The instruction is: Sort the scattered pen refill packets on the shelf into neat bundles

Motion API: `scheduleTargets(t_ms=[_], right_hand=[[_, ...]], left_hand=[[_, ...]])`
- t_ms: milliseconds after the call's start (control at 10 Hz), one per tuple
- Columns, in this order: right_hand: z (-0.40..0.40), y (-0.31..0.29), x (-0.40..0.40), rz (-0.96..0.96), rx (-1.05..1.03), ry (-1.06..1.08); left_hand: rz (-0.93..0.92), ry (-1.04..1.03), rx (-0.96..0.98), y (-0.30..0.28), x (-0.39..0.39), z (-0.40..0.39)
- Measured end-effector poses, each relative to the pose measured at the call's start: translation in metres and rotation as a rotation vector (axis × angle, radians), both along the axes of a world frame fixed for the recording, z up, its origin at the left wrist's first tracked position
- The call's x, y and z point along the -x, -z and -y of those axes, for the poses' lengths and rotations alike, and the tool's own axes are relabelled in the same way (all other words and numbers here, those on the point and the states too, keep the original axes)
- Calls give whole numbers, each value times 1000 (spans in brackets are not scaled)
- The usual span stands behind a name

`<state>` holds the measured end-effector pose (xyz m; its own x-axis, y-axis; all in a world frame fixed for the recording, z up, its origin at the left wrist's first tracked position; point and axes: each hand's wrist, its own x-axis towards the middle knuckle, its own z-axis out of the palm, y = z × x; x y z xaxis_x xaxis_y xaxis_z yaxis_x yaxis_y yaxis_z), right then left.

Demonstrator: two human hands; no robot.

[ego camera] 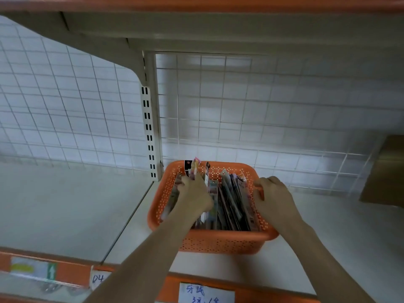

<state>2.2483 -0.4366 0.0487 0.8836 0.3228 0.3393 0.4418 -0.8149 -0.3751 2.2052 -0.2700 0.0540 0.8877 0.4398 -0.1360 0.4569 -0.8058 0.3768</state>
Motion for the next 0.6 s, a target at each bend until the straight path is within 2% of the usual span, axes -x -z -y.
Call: scheduleTargets(t_ms=[200, 400, 500, 600], right_hand=[[0, 4, -2, 6, -56, 17], [0, 5, -4, 21, -71, 13], [2, 9, -7, 0, -96, 3], [5, 11, -8, -29, -187, 16]], left_hand=[[-221, 143, -268, -5, 0, 1], [-300, 299, -231, -10, 10, -9], [-226, 343, -139, -10, 16, -17], [-3, 361, -88, -11, 26, -33]])
